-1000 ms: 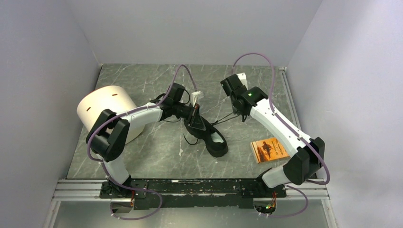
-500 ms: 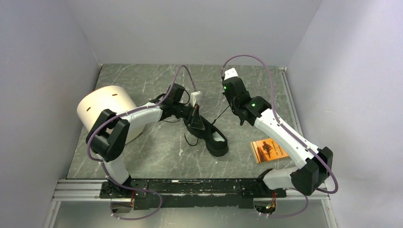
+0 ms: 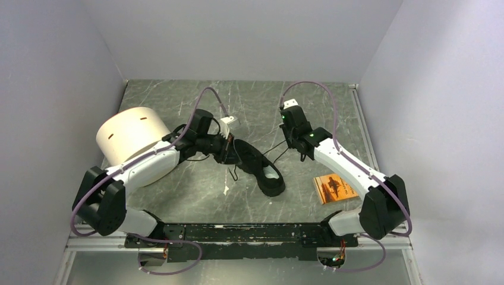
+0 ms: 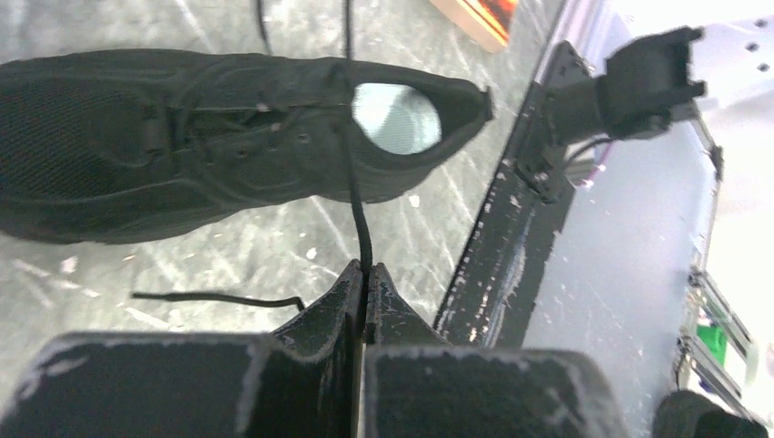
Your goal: Tie the shoes
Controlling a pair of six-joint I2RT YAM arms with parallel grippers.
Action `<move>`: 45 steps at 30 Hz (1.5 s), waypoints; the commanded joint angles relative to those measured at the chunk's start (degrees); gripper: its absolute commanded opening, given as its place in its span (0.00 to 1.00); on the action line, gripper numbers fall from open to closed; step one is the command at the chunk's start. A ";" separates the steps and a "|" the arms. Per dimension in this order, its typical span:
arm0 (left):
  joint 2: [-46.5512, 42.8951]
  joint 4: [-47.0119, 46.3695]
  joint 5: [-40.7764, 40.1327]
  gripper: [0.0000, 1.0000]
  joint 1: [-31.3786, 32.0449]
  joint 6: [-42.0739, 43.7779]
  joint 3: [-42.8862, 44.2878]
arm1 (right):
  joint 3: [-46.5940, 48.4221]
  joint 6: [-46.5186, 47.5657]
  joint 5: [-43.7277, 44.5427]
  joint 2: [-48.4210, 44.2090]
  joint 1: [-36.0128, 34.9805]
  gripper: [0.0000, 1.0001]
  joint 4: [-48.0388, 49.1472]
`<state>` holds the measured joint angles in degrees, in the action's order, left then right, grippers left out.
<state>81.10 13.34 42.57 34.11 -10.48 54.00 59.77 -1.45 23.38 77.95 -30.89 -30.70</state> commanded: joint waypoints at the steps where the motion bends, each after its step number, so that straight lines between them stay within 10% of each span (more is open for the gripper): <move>1: 1.25 3.67 -8.08 0.05 -1.76 0.80 -0.07 | 0.99 -1.59 -3.50 2.32 1.88 0.00 4.88; 15: 2.15 4.82 -15.77 0.05 -2.16 -4.46 -10.61 | -9.10 -13.34 -20.36 4.67 14.96 0.00 5.45; 22: 8.89 -3.40 -17.44 0.05 -2.12 -4.48 -7.31 | -17.32 -17.81 -44.87 4.57 14.77 0.00 14.75; 34: 32.35 -10.89 -15.96 0.05 -2.20 -7.74 13.60 | -26.10 -22.45 -49.99 3.09 13.34 0.00 17.73; 45: 17.53 -0.76 -19.99 0.05 -5.28 -1.12 5.77 | -24.36 -24.95 -36.21 -4.88 13.40 0.00 11.36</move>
<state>107.42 8.47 24.43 31.20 -14.02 64.77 31.05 -26.59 -21.93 76.62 -18.00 -14.66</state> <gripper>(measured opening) 0.048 0.008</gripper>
